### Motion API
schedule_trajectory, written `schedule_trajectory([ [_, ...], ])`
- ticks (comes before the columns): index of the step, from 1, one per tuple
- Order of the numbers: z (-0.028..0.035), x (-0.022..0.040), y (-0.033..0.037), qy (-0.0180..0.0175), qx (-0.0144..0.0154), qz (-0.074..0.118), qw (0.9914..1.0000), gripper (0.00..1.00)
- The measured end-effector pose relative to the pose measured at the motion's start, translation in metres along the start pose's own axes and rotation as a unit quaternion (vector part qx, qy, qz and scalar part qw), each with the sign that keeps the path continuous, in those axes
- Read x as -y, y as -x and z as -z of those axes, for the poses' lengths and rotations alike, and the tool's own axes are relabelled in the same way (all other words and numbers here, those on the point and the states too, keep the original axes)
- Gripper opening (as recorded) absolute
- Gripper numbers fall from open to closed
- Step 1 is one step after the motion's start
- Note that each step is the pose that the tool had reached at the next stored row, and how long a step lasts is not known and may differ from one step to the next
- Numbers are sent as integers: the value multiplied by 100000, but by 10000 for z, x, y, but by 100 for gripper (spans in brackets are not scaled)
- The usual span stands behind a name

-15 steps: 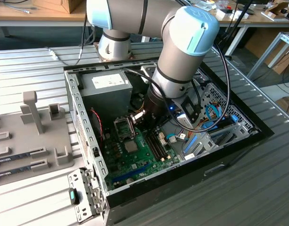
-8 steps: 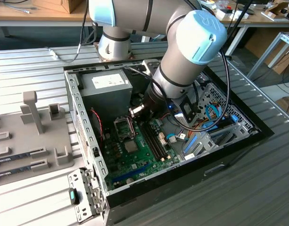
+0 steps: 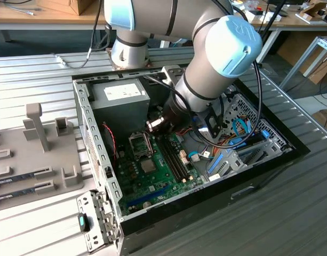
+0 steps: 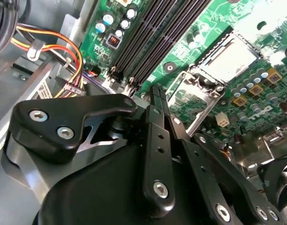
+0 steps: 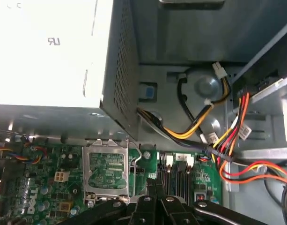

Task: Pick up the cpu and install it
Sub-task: 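Close the cpu cover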

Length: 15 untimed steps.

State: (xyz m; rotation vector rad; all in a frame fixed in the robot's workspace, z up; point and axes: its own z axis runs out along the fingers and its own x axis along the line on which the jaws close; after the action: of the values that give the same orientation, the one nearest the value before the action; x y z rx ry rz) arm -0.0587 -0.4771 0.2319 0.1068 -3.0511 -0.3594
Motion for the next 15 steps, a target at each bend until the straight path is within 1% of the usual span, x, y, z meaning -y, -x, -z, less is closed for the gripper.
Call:
schedule_trajectory([
  [1, -6, 0, 12, 202, -278, 722, 99997, 11],
  [2, -12, 0, 20, 309, -586, 1512, 99986, 11],
  [3, -17, 2, 30, 374, -995, 2511, 99963, 11],
  [5, -25, 2, 46, 428, -1424, 3472, 99929, 11],
  [6, -32, 3, 63, 484, -1801, 4275, 99891, 11],
  [7, -36, 3, 74, 519, -2067, 4833, 99860, 11],
  [8, -44, 3, 104, 646, -2582, 5954, 99787, 11],
  [9, -46, 2, 119, 753, -2795, 6553, 99743, 11],
  [10, -47, -2, 128, 787, -2963, 7087, 99701, 11],
  [12, -48, -8, 136, 824, -3139, 7754, 99646, 11],
  [14, -50, -17, 149, 943, -3466, 9115, 99519, 11],
  [15, -52, -21, 154, 986, -3641, 9870, 99440, 11],
])
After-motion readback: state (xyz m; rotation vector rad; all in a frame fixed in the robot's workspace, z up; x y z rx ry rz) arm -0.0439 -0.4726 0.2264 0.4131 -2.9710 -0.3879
